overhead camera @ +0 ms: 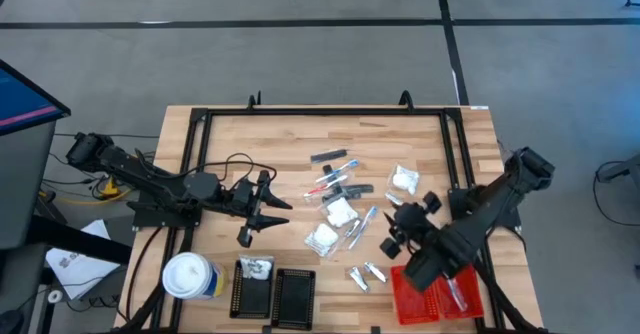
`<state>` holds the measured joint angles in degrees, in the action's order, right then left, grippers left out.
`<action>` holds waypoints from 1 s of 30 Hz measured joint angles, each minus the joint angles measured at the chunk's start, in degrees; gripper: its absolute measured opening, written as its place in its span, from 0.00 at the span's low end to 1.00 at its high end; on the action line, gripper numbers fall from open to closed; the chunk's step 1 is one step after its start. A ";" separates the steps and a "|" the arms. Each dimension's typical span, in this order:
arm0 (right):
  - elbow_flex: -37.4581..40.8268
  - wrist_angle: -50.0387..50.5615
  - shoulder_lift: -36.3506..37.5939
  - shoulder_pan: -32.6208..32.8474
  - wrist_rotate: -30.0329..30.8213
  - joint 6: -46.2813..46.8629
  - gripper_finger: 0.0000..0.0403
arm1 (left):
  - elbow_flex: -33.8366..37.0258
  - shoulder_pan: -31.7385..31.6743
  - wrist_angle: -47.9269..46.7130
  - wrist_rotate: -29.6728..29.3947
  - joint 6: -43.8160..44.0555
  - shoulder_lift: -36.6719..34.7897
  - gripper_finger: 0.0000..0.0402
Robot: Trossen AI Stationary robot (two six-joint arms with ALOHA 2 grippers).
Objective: Pick & Place Travel size toiletries
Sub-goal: Put the black hair comb into the left red bin
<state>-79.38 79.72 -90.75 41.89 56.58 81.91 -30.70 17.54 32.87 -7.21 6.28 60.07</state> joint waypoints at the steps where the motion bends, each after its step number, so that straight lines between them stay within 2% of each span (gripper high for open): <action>1: 0.26 -1.03 0.53 -0.39 1.54 -1.06 0.29 | 0.00 -0.02 -0.23 -0.01 -0.01 0.00 0.36; 6: 3.73 -9.76 5.14 -0.77 3.63 -6.56 0.18 | 0.00 -0.04 -0.64 -0.01 -0.02 0.00 0.36; 9: 9.09 -25.97 7.78 0.01 3.60 -16.97 0.10 | 0.00 -0.04 -0.82 -0.01 -0.02 0.00 0.36; 11: 13.33 -39.67 9.24 0.23 1.22 -26.58 0.03 | 0.00 -0.04 -0.88 -0.01 -0.02 0.00 0.36; 13: 17.88 -53.23 10.57 -0.37 -4.15 -36.29 0.01 | 0.00 -0.04 -0.92 -0.01 -0.06 0.00 0.36; 15: 22.02 -66.43 11.81 -2.09 -12.09 -45.12 0.03 | 0.00 -0.23 -0.97 -0.04 -0.48 0.00 0.36; 18: 27.57 -84.27 13.93 -5.46 -21.75 -55.42 0.04 | 0.00 -0.95 -1.03 -0.04 -0.70 0.00 0.36; 20: 30.45 -92.61 15.41 -8.00 -26.33 -60.16 0.04 | 0.00 -1.55 -1.06 -0.32 -1.12 0.19 0.36; 22: 32.73 -98.39 17.21 -11.11 -30.51 -63.51 0.02 | 0.00 -2.34 -1.54 -2.43 -1.60 0.99 0.36; 26: 36.26 -107.88 20.34 -19.68 -41.15 -66.02 0.00 | 0.00 -5.03 -2.69 -11.43 -1.51 4.54 0.33; 30: 36.92 -117.72 20.67 -29.81 -60.14 -65.63 0.01 | 0.00 -8.80 -2.74 -15.93 -0.53 10.23 0.28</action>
<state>-42.46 -38.00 -70.08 12.08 -3.56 16.28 -30.70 8.74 30.13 -23.14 5.76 70.31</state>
